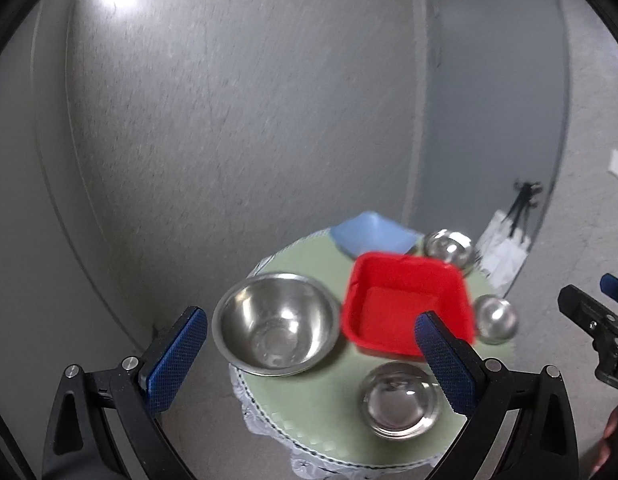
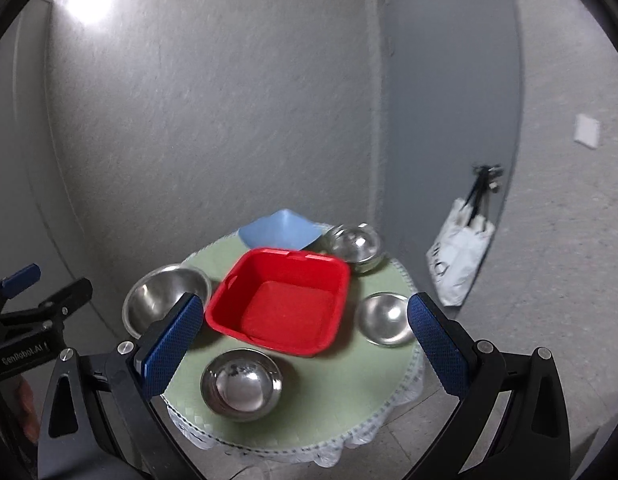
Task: Organize plates and bowls
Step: 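Move both grippers to the large steel bowl and grasp its rim, then lift the large steel bowl with both grippers and lower it into the red basin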
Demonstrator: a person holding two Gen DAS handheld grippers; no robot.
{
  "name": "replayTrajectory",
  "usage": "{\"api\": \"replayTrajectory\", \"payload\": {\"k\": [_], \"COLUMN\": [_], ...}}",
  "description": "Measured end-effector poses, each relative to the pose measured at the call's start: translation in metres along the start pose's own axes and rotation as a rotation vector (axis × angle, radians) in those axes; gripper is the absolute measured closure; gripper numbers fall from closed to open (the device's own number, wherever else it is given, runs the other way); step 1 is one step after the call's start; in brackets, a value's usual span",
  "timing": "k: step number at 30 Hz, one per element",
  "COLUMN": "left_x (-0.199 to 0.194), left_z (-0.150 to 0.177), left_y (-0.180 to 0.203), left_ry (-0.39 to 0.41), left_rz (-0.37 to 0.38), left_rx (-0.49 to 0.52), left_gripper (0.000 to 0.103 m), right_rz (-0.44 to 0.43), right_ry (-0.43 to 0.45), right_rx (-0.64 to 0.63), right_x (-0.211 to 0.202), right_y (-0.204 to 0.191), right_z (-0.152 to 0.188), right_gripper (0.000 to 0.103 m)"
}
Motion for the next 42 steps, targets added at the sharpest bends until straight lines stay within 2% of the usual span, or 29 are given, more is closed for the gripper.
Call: {"api": "replayTrajectory", "payload": {"k": [7,11,17,21,23,25,27,28,30,32,35,36,37,42], "left_x": [0.106,0.163,0.279,0.341,0.369,0.393,0.415,0.421,0.436,0.450,0.461,0.464,0.466,0.475], "left_z": [-0.015,-0.011,0.000,0.009,0.017,0.024,0.030,0.032,0.037,0.042,0.044,0.045,0.045,0.038], "left_y": [-0.042,-0.072,-0.113,-0.125,-0.125,-0.128,-0.128,-0.128,-0.127,-0.126,-0.125,-0.125,-0.124,-0.137], "left_ry": [-0.117,-0.177,-0.285,-0.324,-0.353,-0.378,-0.400,-0.410,-0.428,-0.445,-0.459,-0.461,-0.464,-0.461], "left_rz": [-0.084,-0.103,-0.094,-0.089,-0.059,-0.027,0.010,0.030,0.070,0.110,0.167,0.182,0.202,0.206], "left_rx": [-0.059,-0.075,-0.063,-0.006,0.014,0.026,0.044,0.051,0.059,0.061,0.058,0.060,0.060,0.021], "left_gripper": [0.001,0.001,0.003,0.005,0.012,0.013,0.023,0.032,0.043,0.060,0.074,0.079,0.089,0.092], "right_rz": [-0.098,-0.133,-0.169,-0.141,-0.127,-0.113,-0.090,-0.083,-0.104,-0.111,-0.140,-0.148,-0.142,-0.229], "right_ry": [-0.120,-0.163,-0.255,-0.347,-0.384,-0.416,-0.442,-0.460,-0.497,-0.537,-0.581,-0.599,-0.596,-0.578], "right_rx": [-0.063,-0.100,-0.201,-0.261,-0.279,-0.311,-0.338,-0.346,-0.348,-0.348,-0.331,-0.315,-0.317,-0.222], "right_x": [0.102,0.153,0.242,0.299,0.321,0.339,0.350,0.355,0.365,0.372,0.376,0.378,0.378,0.366], "right_y": [-0.046,-0.079,-0.127,-0.144,-0.148,-0.151,-0.151,-0.150,-0.148,-0.146,-0.146,-0.145,-0.144,-0.143], "right_z": [-0.003,-0.005,0.000,0.016,0.023,0.031,0.038,0.043,0.052,0.061,0.069,0.072,0.071,0.061], "right_gripper": [0.000,0.000,0.000,0.010,0.011,0.013,0.019,0.021,0.026,0.032,0.048,0.061,0.064,0.072]}}
Point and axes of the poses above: each gripper's, at about its wrist camera, not at the fingertips, and x roughly the way its jaws point, y to its right, z to its underside, the point moved 8 cm from there along x, roughly the way its jaws point, and after that the axes turned 8 degrees about -z, right-handed, at the moved point
